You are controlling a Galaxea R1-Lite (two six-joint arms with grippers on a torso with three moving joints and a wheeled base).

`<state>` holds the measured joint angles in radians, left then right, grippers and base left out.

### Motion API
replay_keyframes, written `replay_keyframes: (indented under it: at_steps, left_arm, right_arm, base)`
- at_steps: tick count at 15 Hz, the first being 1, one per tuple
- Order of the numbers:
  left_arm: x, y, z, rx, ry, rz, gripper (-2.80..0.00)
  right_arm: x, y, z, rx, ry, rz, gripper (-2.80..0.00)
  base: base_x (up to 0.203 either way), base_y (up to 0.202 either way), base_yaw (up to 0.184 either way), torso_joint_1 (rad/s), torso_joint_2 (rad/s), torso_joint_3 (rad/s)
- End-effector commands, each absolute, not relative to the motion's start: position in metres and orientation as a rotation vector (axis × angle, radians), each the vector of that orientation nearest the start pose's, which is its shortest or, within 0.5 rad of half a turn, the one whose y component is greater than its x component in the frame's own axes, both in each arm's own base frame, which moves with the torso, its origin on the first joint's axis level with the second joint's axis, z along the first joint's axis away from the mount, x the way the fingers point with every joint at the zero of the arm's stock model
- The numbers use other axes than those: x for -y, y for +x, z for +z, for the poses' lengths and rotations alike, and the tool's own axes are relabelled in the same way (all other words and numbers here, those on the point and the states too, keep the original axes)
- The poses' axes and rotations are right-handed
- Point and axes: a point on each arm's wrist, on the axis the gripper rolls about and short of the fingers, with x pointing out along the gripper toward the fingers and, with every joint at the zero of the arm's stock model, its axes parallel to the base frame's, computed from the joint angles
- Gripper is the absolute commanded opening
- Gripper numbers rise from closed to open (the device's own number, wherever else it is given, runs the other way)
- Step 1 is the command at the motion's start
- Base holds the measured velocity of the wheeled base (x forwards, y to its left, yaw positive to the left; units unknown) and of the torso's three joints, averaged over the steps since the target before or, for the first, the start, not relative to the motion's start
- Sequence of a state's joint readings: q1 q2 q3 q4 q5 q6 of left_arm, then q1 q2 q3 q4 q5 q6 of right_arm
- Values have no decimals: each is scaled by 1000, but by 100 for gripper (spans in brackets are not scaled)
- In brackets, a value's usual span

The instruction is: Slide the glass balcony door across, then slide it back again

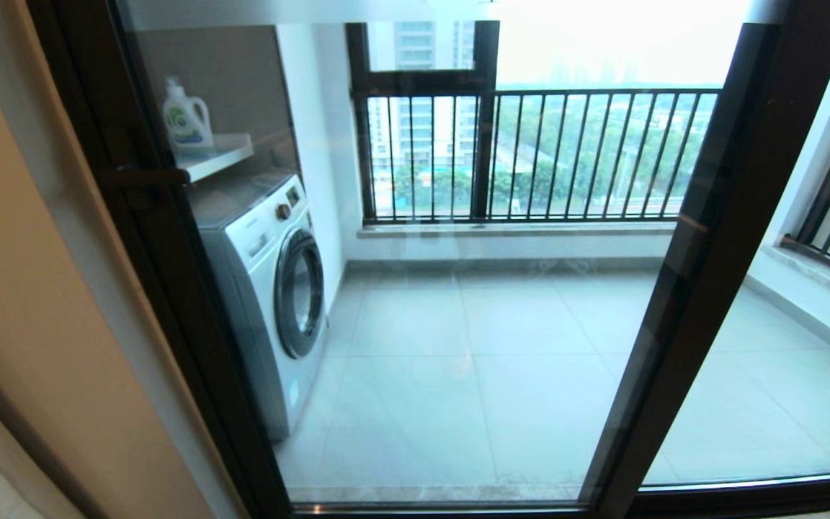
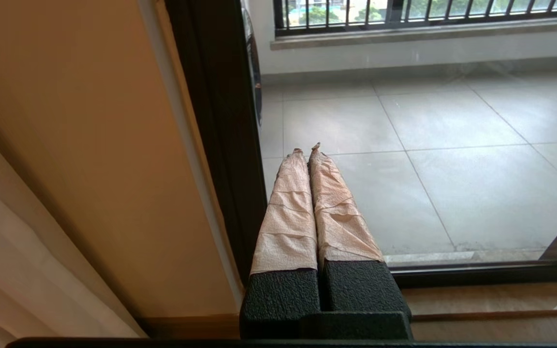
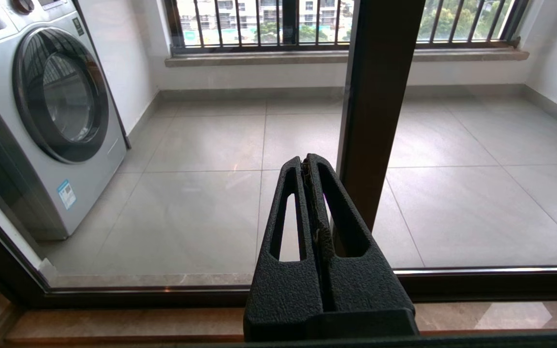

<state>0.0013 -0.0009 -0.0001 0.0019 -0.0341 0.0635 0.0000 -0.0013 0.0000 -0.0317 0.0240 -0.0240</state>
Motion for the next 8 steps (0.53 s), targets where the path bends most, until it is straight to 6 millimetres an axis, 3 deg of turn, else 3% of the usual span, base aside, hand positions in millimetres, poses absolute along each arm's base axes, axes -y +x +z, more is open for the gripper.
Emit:
replay_keyframes:
  at_steps: [1, 8]
  left_arm:
    - [1, -23, 75, -3, 48, -23, -280]
    - [0, -23, 76, -2, -5, 5, -280]
  right_arm:
    - [-1, -22, 75, 20, -25, 25, -280]
    - [-1, -22, 75, 20, -23, 24, -280]
  base:
    - [0, 0, 0, 0, 0, 0]
    - [0, 0, 0, 0, 0, 0]
